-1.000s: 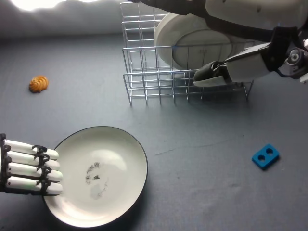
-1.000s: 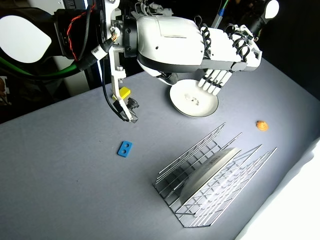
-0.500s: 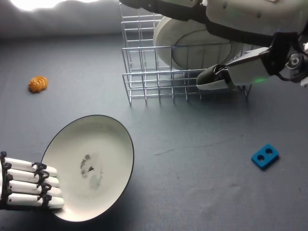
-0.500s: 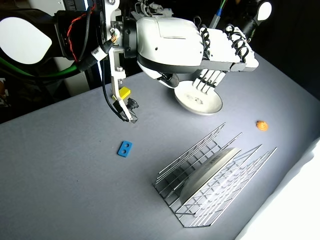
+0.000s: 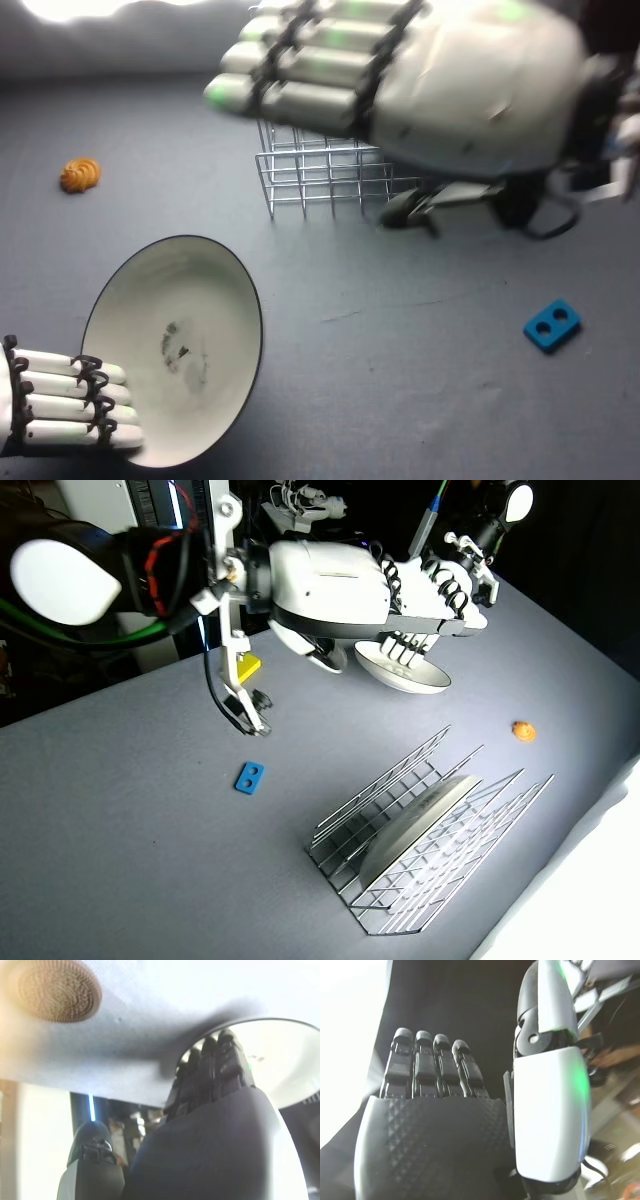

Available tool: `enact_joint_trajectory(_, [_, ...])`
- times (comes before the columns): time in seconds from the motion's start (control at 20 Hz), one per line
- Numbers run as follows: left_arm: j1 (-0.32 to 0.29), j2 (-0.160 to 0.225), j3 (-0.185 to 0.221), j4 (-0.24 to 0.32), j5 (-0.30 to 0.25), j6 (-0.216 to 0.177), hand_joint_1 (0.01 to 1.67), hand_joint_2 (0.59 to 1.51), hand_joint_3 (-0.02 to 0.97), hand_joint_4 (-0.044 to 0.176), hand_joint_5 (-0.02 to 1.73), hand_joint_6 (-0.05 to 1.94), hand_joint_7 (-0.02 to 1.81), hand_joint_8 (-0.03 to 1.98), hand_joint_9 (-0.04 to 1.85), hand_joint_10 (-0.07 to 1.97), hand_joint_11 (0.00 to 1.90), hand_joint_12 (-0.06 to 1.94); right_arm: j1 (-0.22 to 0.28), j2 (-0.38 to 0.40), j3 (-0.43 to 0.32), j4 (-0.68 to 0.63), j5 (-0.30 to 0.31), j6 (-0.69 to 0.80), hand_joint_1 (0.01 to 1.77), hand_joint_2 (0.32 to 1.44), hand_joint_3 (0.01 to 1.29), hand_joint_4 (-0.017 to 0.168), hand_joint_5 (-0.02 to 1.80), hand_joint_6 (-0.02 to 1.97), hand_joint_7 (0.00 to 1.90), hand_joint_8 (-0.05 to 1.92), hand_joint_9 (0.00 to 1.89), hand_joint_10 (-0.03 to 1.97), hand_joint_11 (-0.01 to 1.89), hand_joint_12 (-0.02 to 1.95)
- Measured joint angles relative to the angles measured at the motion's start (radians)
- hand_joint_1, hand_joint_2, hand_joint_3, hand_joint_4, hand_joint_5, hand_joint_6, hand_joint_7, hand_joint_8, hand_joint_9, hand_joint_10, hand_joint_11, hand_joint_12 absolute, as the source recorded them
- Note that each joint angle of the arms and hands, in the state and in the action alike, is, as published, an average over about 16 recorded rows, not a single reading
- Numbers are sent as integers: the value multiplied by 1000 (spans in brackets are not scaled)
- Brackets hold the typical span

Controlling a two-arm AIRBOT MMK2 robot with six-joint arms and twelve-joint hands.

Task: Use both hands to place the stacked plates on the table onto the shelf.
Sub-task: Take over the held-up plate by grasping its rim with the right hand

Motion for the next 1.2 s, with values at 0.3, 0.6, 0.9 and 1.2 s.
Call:
enact_joint_trajectory(0.3, [16,2,-18,-26,2,1,21,1102,20,-11,-13,-30,19,-9,12,3,16,-22,-80,-133,35,37,4,-203,1180,946,14,6,16,12,11,15,22,11,12,3])
enact_joint_trajectory(0.6, [17,2,-22,-32,2,1,21,1103,21,-11,-13,-30,20,-8,12,5,16,-23,-131,-272,104,49,-34,-311,1183,947,13,6,18,12,11,15,22,11,11,3])
enact_joint_trajectory(0.9, [20,2,-24,-37,2,2,21,1098,21,-11,-13,-30,20,-8,12,4,16,-23,-151,-395,193,51,-83,-357,1191,953,13,6,19,12,12,15,22,11,11,3])
enact_joint_trajectory(1.2, [23,1,-24,-42,1,4,21,1096,20,-11,-13,-30,19,-8,12,3,15,-23,-160,-487,273,53,-102,-372,1172,971,13,6,89,12,75,15,75,11,16,180])
